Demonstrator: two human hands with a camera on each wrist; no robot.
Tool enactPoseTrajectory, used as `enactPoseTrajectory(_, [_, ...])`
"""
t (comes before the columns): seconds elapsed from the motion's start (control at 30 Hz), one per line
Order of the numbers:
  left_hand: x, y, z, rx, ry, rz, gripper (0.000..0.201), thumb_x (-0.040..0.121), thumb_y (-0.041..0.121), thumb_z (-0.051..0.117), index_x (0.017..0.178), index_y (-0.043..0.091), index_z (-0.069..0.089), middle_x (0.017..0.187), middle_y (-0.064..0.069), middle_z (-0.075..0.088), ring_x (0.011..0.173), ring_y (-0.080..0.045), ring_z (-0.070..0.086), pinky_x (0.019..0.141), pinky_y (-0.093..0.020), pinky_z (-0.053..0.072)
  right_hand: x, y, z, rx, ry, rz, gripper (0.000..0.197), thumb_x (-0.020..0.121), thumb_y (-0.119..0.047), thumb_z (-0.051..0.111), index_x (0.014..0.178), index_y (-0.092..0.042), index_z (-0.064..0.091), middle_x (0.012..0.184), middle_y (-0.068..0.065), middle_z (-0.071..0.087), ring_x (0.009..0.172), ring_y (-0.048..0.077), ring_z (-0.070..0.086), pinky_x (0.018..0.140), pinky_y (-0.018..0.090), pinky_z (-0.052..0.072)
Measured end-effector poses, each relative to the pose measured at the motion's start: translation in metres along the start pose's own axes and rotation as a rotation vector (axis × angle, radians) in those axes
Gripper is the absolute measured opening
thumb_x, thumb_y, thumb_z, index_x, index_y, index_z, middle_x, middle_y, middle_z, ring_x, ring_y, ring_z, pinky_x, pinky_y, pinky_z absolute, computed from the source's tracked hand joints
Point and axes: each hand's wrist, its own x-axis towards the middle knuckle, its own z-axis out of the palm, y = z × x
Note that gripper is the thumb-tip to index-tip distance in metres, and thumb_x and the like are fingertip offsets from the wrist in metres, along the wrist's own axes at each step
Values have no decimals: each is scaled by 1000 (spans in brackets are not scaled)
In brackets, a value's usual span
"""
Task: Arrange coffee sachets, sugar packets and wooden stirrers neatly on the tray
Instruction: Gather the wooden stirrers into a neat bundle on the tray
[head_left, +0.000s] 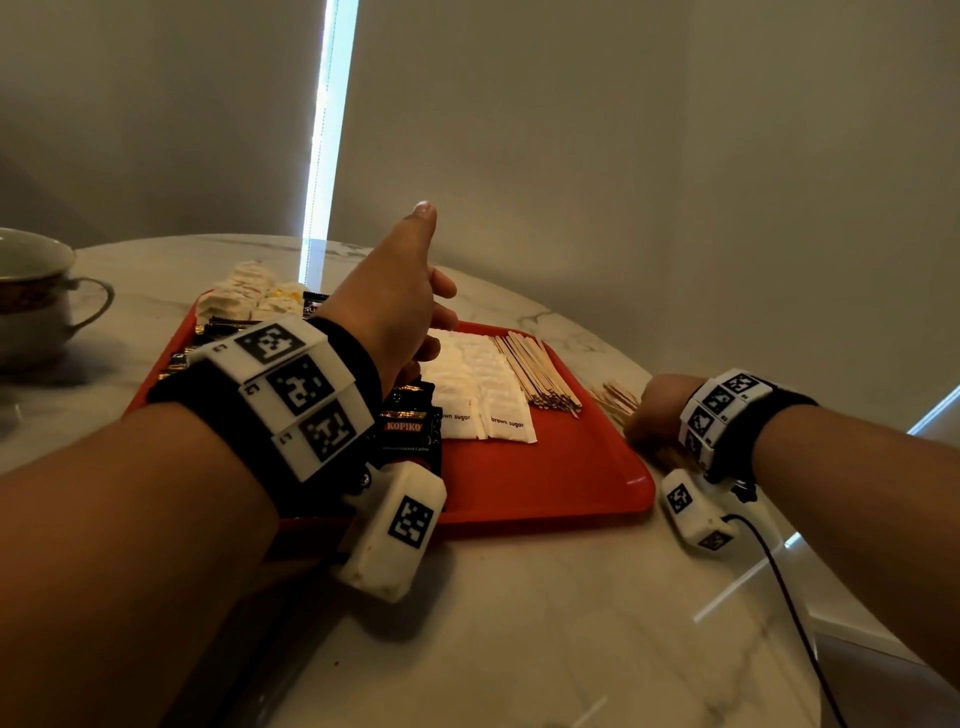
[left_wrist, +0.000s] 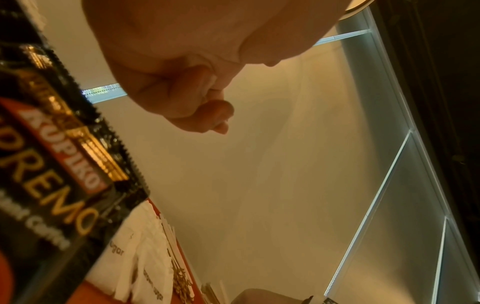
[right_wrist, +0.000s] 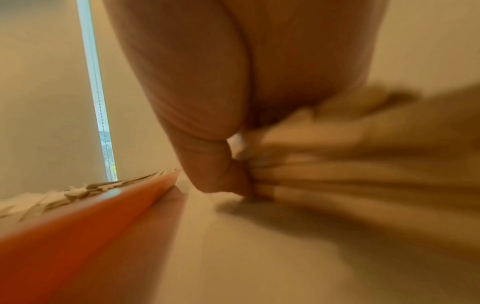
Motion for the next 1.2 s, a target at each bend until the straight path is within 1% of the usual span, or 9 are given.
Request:
enactPoseTrajectory(0.23, [3, -2, 0, 2, 4, 3, 74, 97, 72, 23, 110, 11, 62, 91, -9, 62, 70, -21, 49, 58, -32, 37, 7, -8, 10, -154, -11, -26, 23, 92, -32, 65, 77, -16, 59, 81, 0, 63, 69, 13, 58, 52, 25, 39])
enactPoseTrajectory(0.37, [4, -2, 0, -7, 7, 2, 73, 96, 73, 23, 108, 12, 62, 89, -8, 62, 69, -21, 49, 58, -31, 35, 8, -8, 10, -178, -5, -32, 17, 91, -29, 64, 82, -15, 63, 85, 1, 66, 74, 14, 61, 55, 25, 42])
enactPoseTrajectory(0.6, [4, -4, 0, 3, 4, 11, 73, 97, 72, 23, 109, 12, 62, 91, -9, 62, 70, -21, 49, 57, -32, 36, 4, -2, 10, -177, 6, -61, 12, 90, -23, 61, 83, -13, 61, 80, 1, 62, 70, 13, 57, 54, 25, 39])
enactPoseTrajectory(0.67, [4, -4, 1, 7, 8, 11, 73, 96, 73, 23, 108, 12, 62, 92, -9, 62, 71, -22, 49, 57, -33, 36, 0, 1, 9, -103, -3, -70, 13, 91, -25, 59, 86, -14, 63, 83, 2, 64, 73, 14, 59, 56, 25, 40])
enactPoseTrajectory(0.8, [2, -3, 2, -4, 0, 16, 72, 97, 72, 23, 107, 12, 62, 90, -8, 62, 71, -21, 49, 58, -32, 36, -4, 13, 1, 140, 25, -77, 11, 92, -19, 62, 96, -10, 67, 91, 8, 72, 79, 21, 68, 68, 30, 54])
enactPoseTrajectory(0.9, [1, -2, 2, -15, -6, 19, 71, 97, 72, 23, 105, 13, 62, 89, -8, 61, 70, -21, 49, 58, -32, 37, -10, 19, -13, 405, 98, -121, 14, 92, -22, 68, 91, -9, 63, 76, 8, 67, 61, 21, 61, 60, 31, 50])
enactPoseTrajectory(1.03, [2, -2, 2, -24, -19, 23, 69, 97, 72, 24, 102, 14, 61, 89, -8, 61, 70, -21, 48, 58, -31, 36, -35, 10, -37, 627, 239, -207, 30, 88, -37, 74, 86, -13, 57, 66, 7, 56, 53, 20, 50, 51, 32, 42])
enactPoseTrajectory(1.13, [3, -2, 3, -43, -52, 38, 67, 96, 73, 28, 103, 15, 61, 86, -6, 59, 67, -19, 47, 54, -29, 35, -69, -16, -52, 887, 203, -384, 33, 82, -34, 80, 90, -12, 57, 64, 2, 53, 49, 14, 46, 45, 29, 42])
enactPoseTrajectory(1.2, [3, -2, 4, -38, -97, 71, 59, 90, 74, 41, 98, 19, 61, 84, -3, 58, 67, -17, 47, 53, -29, 34, -93, -38, -59, 962, 136, -504, 34, 79, -33, 81, 90, -10, 59, 60, -3, 54, 48, 11, 47, 45, 25, 44])
